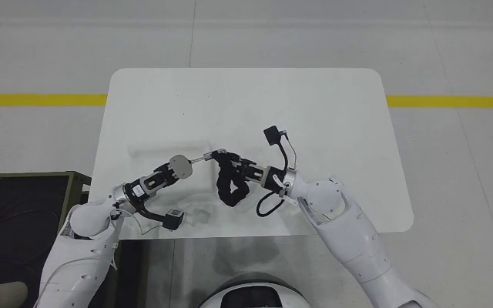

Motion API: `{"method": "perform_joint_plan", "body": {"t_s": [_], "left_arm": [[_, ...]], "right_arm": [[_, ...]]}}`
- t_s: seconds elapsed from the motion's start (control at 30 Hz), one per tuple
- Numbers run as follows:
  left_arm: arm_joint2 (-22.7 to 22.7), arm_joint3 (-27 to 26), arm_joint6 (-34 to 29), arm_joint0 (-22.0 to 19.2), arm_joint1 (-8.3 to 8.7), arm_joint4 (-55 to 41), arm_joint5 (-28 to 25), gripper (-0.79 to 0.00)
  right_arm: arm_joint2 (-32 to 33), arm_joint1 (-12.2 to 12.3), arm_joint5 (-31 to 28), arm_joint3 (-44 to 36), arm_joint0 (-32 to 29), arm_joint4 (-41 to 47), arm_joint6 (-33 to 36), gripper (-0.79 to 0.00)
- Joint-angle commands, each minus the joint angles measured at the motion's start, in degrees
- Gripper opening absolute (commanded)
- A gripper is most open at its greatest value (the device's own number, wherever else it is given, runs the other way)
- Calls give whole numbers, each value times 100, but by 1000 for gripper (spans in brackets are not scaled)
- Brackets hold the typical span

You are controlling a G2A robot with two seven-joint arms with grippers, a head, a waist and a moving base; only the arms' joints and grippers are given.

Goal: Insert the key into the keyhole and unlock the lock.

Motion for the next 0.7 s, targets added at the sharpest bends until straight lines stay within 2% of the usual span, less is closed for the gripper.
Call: {"method": "perform_joint_plan", "body": {"t_s": [0.0, 0.67], "left_arm": [[3, -4, -5, 1, 6, 8, 12, -785], [44, -47, -50, 37, 63, 12, 43, -785]], "right_arm": [[-12, 2, 4, 0, 6, -3, -1, -785], [-78, 38, 45, -40, 41, 27, 27, -785]]}}
